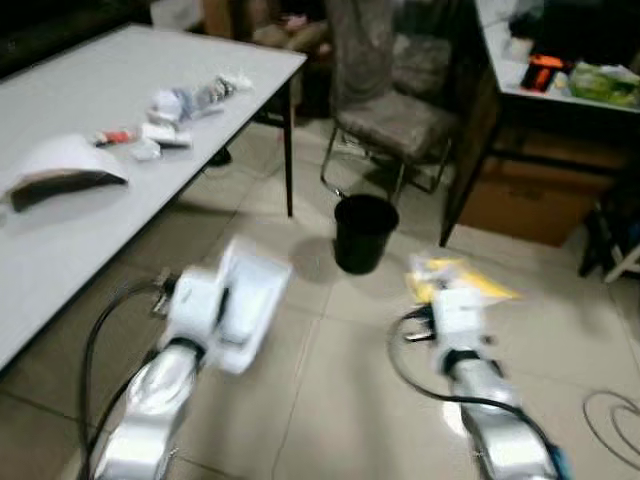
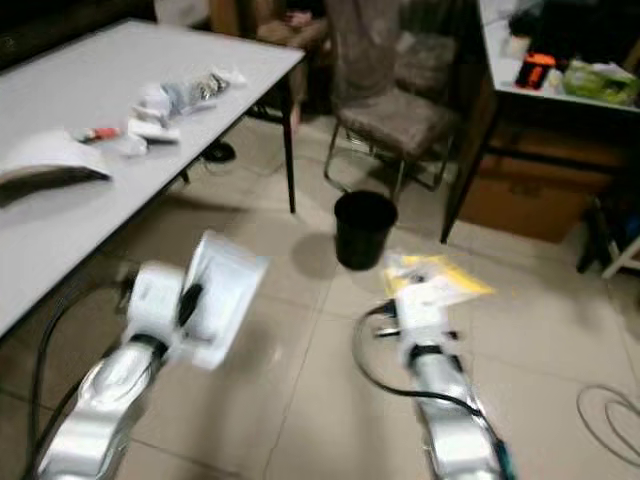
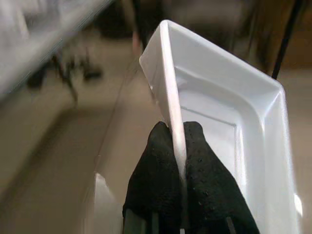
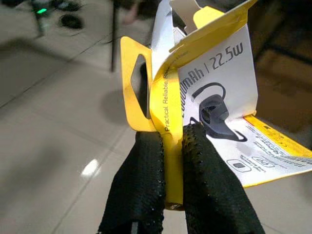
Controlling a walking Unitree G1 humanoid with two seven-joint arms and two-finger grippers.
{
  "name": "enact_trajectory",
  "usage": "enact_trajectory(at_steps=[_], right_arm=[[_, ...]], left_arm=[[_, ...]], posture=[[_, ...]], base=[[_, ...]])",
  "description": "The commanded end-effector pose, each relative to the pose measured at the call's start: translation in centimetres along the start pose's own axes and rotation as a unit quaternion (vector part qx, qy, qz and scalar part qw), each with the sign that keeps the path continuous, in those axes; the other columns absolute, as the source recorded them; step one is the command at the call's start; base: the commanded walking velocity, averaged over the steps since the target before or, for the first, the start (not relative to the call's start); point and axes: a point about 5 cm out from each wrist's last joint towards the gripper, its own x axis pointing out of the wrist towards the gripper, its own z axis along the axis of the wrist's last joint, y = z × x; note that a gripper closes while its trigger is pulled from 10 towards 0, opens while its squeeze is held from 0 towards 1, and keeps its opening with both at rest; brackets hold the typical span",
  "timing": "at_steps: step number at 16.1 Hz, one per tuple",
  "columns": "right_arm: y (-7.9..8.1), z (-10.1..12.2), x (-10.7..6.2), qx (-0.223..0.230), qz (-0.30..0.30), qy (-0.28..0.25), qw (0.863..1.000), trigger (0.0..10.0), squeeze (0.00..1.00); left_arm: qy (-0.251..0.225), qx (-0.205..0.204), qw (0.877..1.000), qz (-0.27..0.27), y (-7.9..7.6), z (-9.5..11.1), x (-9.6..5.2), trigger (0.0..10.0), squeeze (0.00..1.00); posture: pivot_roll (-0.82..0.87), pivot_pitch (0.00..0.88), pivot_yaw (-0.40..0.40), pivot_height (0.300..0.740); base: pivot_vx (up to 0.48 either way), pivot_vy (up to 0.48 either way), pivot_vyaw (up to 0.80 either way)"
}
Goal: Picking trash to rubbish bin
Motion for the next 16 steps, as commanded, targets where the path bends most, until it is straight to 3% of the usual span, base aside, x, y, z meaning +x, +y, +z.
enact_trajectory(at_steps=[1, 7, 9, 12, 16], right_arm=[[-1.2, -2.2, -0.2, -0.016, -0.008, 0.034, 0.999, 10.0, 0.00], [0.4, -8.0, 0.5, -0.002, 0.013, 0.123, 0.992, 10.0, 0.00], [0.8, -8.3, 0.6, -0.007, 0.015, 0.124, 0.992, 10.0, 0.00], [1.0, -7.1, 1.1, 0.014, 0.020, 0.077, 0.997, 10.0, 0.00], [1.1, -7.8, 1.1, 0.021, 0.014, 0.090, 0.996, 10.0, 0.00]], left_arm=[[0.015, -0.009, 1.000, -0.010, -0.9, -1.4, 0.2, 10.0, 0.00], [0.120, -0.014, 0.992, -0.046, -2.4, -8.2, 0.0, 10.0, 0.00], [0.115, 0.006, 0.992, -0.048, -2.5, -8.4, 0.3, 10.0, 0.00], [0.077, -0.016, 0.996, -0.040, -2.4, -7.0, 1.5, 10.0, 0.00], [0.067, -0.012, 0.997, -0.047, -2.7, -6.7, 2.2, 10.0, 0.00]], posture=[[0.00, 0.066, -0.055, 0.740], [-0.01, 0.056, -0.056, 0.740], [0.00, 0.050, -0.059, 0.740], [0.00, 0.054, -0.058, 0.740], [0.00, 0.054, -0.052, 0.740]], base=[[0.345, 0.000, 0.00], [0.345, 0.000, 0.00], [0.347, 0.000, 0.00], [0.346, 0.000, 0.00], [0.355, 0.000, 0.00]])
